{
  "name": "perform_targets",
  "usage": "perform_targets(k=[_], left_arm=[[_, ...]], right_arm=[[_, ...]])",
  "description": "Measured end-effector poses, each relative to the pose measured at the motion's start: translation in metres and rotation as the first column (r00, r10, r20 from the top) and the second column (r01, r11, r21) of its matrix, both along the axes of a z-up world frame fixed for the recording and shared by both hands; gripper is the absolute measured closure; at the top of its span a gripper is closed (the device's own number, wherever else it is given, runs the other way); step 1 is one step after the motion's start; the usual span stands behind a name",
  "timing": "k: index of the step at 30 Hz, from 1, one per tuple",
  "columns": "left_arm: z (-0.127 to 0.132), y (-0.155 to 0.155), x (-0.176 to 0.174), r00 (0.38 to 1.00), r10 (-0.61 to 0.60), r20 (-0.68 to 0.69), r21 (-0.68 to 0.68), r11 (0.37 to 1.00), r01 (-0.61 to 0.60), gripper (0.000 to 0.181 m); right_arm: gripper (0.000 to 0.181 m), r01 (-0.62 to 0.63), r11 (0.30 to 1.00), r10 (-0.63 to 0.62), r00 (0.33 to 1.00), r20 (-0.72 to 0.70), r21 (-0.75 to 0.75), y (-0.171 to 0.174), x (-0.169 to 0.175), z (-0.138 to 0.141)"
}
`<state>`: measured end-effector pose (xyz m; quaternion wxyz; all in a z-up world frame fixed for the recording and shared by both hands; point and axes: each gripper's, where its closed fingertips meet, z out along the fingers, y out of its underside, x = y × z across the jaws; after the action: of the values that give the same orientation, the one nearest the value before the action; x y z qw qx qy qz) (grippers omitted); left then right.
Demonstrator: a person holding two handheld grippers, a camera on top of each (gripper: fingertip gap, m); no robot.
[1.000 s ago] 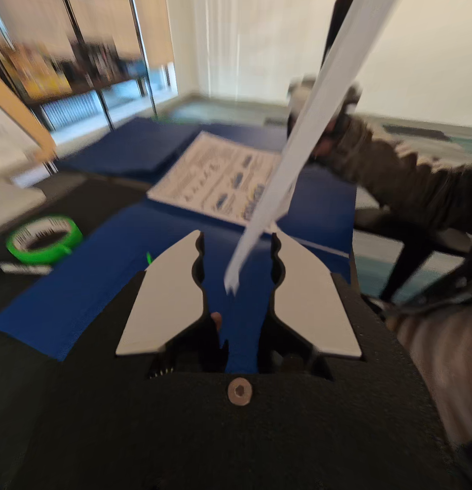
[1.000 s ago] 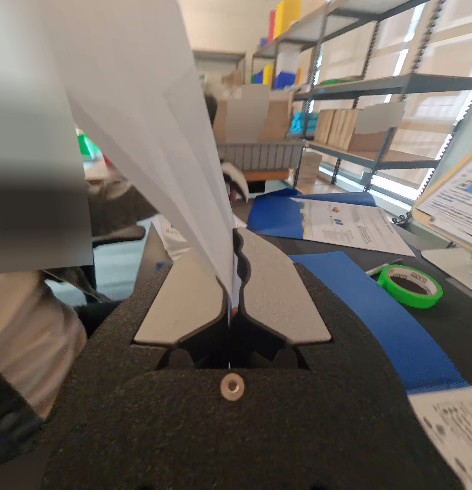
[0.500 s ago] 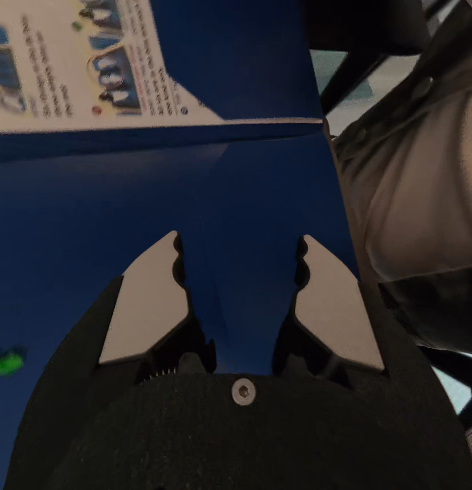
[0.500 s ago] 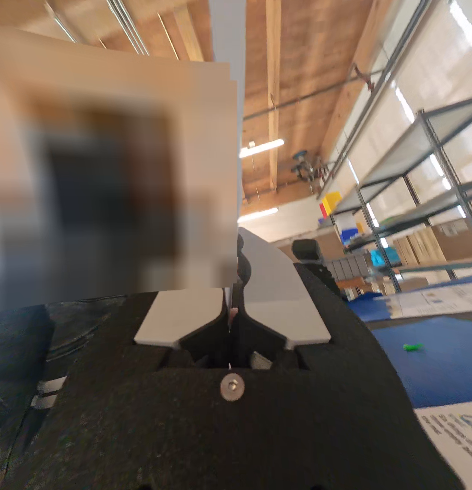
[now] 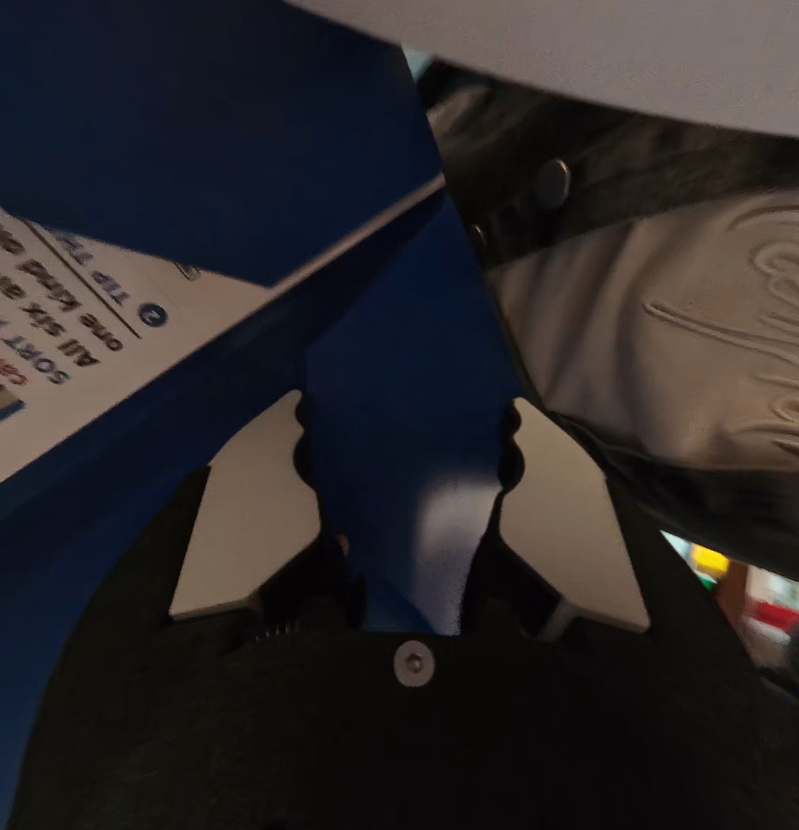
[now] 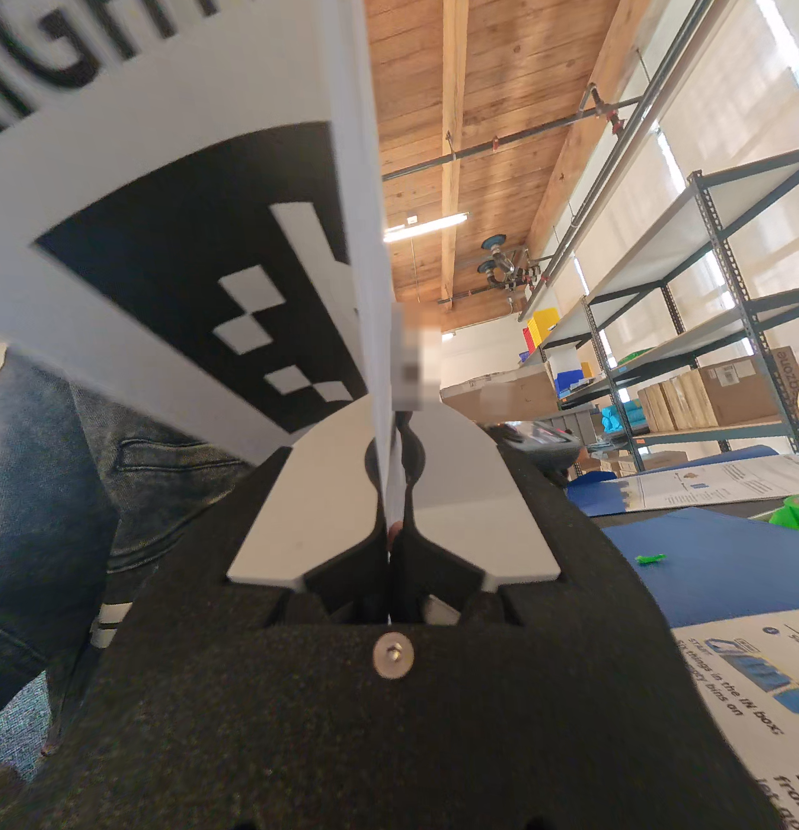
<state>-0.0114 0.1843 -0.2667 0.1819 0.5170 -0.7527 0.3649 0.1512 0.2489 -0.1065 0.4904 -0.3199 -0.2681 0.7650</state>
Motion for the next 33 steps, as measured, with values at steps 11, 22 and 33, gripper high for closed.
perform_targets(k=[11,22,33], left_arm=[[0.029,-0.016,-0.023,0.906,0.222,0.360,0.069,0.962,-0.263,0.136],[0.049,-0.041,-0.031,0.756,0.004,0.655,0.469,0.782,-0.411,0.148],[0.053,-0.033,-0.025,0.801,-0.150,0.580,0.633,0.701,-0.328,0.138]], right_arm=[[0.181,-0.021,0.999,0.024,0.997,0.076,-0.042,0.002,-0.013,-0.011],[0.181,0.314,0.725,0.215,0.743,0.634,-0.614,0.069,-0.075,-0.089],[0.181,0.174,0.843,0.434,0.340,0.834,-0.510,0.028,-0.190,-0.113]])
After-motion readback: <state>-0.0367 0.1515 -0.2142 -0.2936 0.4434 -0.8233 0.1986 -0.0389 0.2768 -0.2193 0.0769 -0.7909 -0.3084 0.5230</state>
